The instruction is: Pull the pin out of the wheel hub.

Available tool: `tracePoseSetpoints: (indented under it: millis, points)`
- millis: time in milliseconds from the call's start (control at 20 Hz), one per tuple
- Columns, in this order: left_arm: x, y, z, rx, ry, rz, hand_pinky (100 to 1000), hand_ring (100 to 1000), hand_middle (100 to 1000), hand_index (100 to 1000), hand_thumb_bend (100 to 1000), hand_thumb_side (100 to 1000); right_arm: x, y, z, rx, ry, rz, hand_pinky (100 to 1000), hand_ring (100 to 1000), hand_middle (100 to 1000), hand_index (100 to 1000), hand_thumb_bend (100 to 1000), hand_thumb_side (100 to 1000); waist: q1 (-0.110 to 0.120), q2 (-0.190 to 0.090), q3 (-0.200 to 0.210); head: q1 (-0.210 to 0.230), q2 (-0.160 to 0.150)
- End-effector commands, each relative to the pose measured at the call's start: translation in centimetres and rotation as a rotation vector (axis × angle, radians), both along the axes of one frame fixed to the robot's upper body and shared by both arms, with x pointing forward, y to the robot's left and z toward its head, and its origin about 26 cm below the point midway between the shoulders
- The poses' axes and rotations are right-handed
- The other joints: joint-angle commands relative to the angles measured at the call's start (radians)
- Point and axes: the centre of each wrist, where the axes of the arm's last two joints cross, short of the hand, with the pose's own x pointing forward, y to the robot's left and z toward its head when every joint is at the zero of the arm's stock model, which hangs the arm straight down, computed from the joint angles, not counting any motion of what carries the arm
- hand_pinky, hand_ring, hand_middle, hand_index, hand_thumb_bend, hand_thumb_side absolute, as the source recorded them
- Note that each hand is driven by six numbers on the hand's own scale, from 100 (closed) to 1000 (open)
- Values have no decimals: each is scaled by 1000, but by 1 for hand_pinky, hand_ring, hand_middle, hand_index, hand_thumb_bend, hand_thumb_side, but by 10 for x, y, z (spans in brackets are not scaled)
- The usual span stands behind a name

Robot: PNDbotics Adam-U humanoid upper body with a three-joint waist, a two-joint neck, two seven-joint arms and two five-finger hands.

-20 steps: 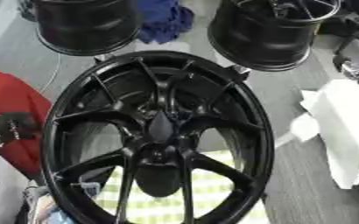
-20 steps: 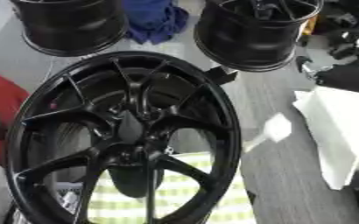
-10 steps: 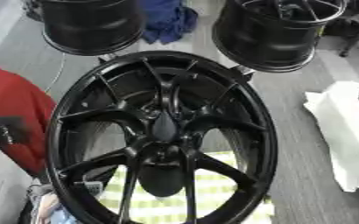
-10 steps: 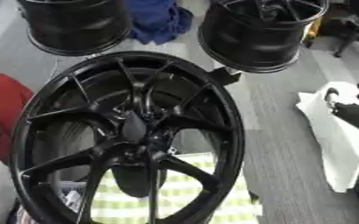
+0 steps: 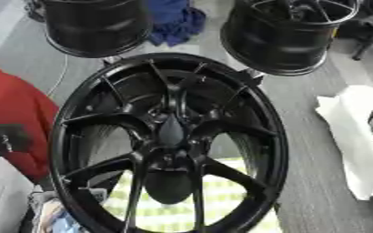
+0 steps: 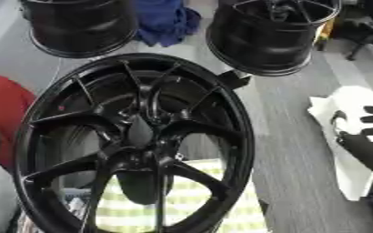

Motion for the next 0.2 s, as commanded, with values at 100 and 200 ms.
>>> tracePoseSetpoints:
  millis: [100, 200]
  points:
    - [2, 1, -1, 32, -4, -4, 720, 730, 661, 809, 100, 910, 13, 22, -59, 203, -187, -113, 701, 763, 755, 871, 215, 505, 3, -16, 7, -9, 0]
    - [3, 2, -6, 34, 3, -3, 721, 730, 661, 809, 100, 912, 14, 28, -81, 249, -212, -145, 700, 762, 753, 870, 215, 504, 2, -16, 9, -10, -1]
